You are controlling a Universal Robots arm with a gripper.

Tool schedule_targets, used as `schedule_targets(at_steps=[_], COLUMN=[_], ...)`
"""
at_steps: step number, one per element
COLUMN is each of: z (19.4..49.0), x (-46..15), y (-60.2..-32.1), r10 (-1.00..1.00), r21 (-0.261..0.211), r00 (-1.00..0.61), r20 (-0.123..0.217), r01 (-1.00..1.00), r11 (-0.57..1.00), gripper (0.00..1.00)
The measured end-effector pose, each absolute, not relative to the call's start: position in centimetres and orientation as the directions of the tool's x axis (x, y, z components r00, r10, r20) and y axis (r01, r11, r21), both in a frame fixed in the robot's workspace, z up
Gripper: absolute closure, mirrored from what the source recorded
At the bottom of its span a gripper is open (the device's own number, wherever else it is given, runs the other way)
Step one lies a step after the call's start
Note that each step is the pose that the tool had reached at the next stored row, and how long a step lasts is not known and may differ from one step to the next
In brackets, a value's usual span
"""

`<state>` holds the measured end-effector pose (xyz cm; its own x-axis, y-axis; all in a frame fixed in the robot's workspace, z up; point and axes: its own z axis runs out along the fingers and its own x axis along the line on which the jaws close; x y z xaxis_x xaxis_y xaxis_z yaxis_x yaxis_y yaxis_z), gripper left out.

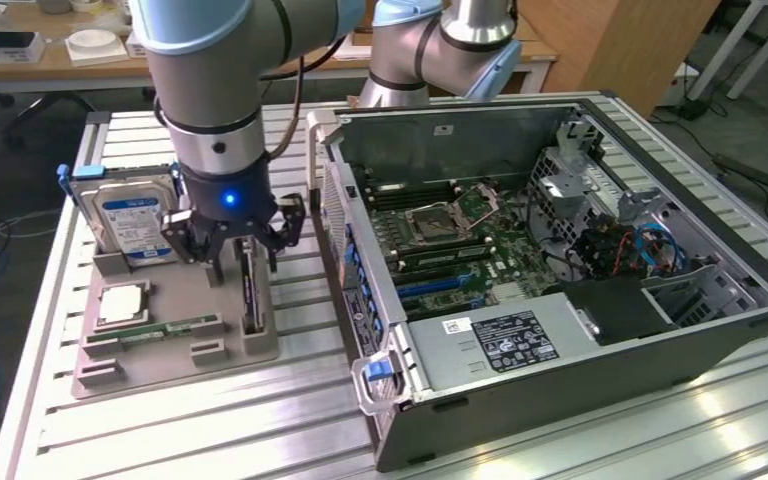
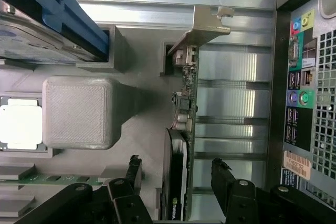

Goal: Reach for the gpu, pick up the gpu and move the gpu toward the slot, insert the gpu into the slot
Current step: 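Pick up the gpu and move the gpu toward the slot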

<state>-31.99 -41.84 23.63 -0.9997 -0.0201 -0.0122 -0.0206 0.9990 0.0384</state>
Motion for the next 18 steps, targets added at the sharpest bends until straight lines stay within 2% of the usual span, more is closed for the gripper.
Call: schedule_targets(at_steps=[7, 15, 16, 17, 18], z=[22.4, 22.4, 22.4, 22.4, 22.4], x=[-32.0, -32.0, -32.0, -32.0, -32.0], y=[-41.8, -41.8, -41.8, -41.8, -41.8], r10=[-0.02, -0.02, -0.02, -0.02, -0.02], r21=[0.038, 0.038, 0.038, 0.038, 0.038], r00=[-1.0, -1.0, -1.0, -1.0, -1.0], r20=[-0.012, -0.012, -0.012, -0.012, -0.012], r01=[-0.021, -0.021, -0.021, -0.02, -0.021], r11=[0.999, 0.999, 0.999, 0.999, 0.999], gripper=[0.35, 0.35, 0.37, 0.43, 0.43])
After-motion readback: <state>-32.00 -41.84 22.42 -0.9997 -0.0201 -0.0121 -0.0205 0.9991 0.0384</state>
